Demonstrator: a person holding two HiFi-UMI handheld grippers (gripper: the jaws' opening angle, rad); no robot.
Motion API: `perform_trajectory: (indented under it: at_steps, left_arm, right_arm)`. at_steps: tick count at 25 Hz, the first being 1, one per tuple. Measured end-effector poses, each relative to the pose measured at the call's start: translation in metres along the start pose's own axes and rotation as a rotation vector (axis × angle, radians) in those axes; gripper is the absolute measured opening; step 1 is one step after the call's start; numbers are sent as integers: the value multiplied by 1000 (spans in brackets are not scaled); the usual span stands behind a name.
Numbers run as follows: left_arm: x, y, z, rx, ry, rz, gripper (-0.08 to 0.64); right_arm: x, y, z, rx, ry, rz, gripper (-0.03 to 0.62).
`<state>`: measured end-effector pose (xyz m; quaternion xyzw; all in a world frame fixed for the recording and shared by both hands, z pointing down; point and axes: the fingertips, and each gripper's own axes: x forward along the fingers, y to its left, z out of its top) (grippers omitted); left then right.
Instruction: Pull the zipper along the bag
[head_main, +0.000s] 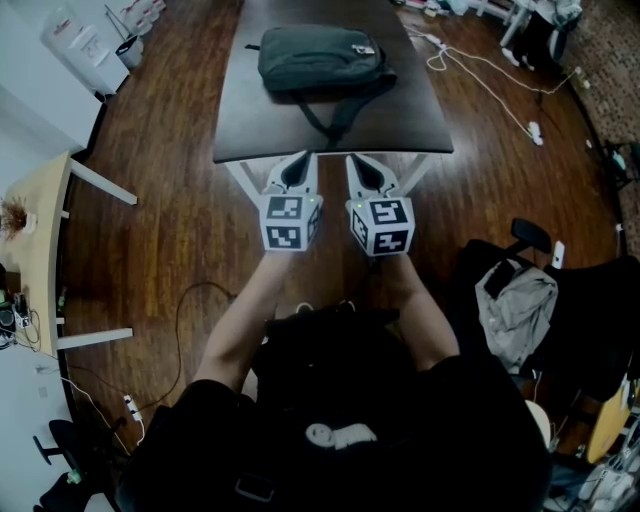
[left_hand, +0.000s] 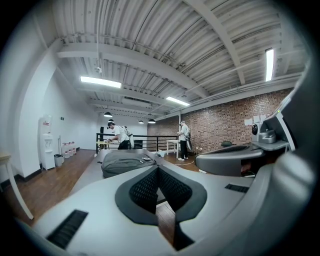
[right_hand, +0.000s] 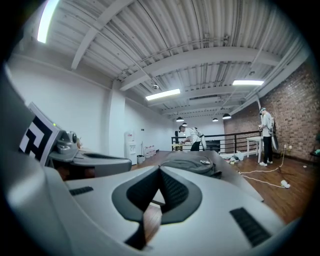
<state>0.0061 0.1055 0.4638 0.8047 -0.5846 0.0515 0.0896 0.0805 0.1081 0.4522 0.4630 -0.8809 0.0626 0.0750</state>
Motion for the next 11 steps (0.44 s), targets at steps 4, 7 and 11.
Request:
perform_trajectory:
  at_steps: [4,7,11]
  left_arm:
    - [0,-1,1,3,-1,1,0]
    - [-1,-1,0,3,1,1,0]
    - [-1,-2,-1,-1,-4,-5,0]
  right_arm:
    - [-1,1,-2,-3,5,1,11]
    - [-1,2,-3,-8,4,5,11]
    - [-2,4,-6,-23,15,7,11]
